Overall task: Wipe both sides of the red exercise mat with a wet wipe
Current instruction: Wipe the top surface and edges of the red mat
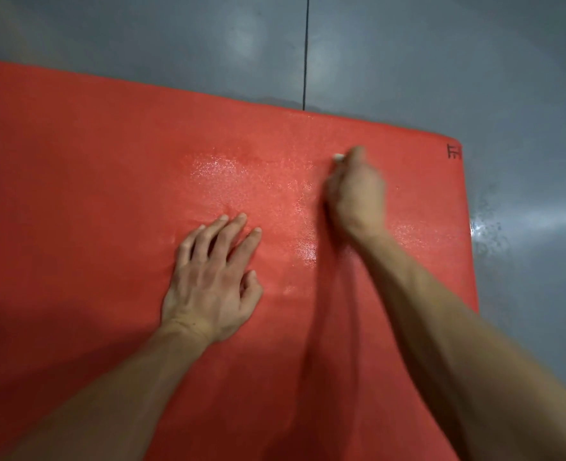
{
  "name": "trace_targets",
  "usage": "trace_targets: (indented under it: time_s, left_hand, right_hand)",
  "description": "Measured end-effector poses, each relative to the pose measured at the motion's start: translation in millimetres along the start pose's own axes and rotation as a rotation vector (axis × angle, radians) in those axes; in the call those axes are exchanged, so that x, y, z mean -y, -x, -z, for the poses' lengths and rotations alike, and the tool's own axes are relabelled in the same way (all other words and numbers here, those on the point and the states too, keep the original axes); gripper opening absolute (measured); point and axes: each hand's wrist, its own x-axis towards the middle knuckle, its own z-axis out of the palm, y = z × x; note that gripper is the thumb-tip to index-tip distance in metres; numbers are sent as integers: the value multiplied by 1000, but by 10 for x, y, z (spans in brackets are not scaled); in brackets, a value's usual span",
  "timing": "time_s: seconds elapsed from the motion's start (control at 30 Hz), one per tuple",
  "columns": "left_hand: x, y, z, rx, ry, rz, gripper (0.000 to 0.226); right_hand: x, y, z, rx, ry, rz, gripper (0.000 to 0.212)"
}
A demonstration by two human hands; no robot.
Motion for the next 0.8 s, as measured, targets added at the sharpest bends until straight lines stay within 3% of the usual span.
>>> trace_targets:
  time_s: [0.07, 0.13, 0.2, 0.3, 0.4, 0.47, 0.57, 0.63, 0.8]
  left_hand:
    - [7, -12, -2, -14, 4, 1, 63]
    - [0, -9, -4, -9, 12, -2, 63]
    - [-2, -3, 0, -16, 18, 4, 63]
    - [3, -9, -14, -25, 26, 1, 62]
    - [11, -12, -25, -25, 21, -2, 62]
    - [8, -5, -22, -28, 20, -5, 62]
    - [13, -6, -18, -33, 19, -6, 62]
    - [8, -4, -11, -27, 24, -3, 62]
    - [18, -12, -31, -36, 26, -5, 61]
  right_hand:
    - [455, 152, -241, 120, -9, 284, 16]
    - [458, 201, -210, 140, 59, 441, 15]
    - [33, 98, -13, 100, 132, 387, 19]
    - [-716, -10, 446, -10, 205, 111, 20]
    - [-741, 9, 460, -109, 181, -42, 17]
    - [-313, 78, 179, -66, 107, 22, 18]
    - [377, 296, -219, 116, 22, 381, 16]
    - [347, 340, -176, 146, 51, 485, 15]
    - [-705, 169, 456, -23, 187, 117, 20]
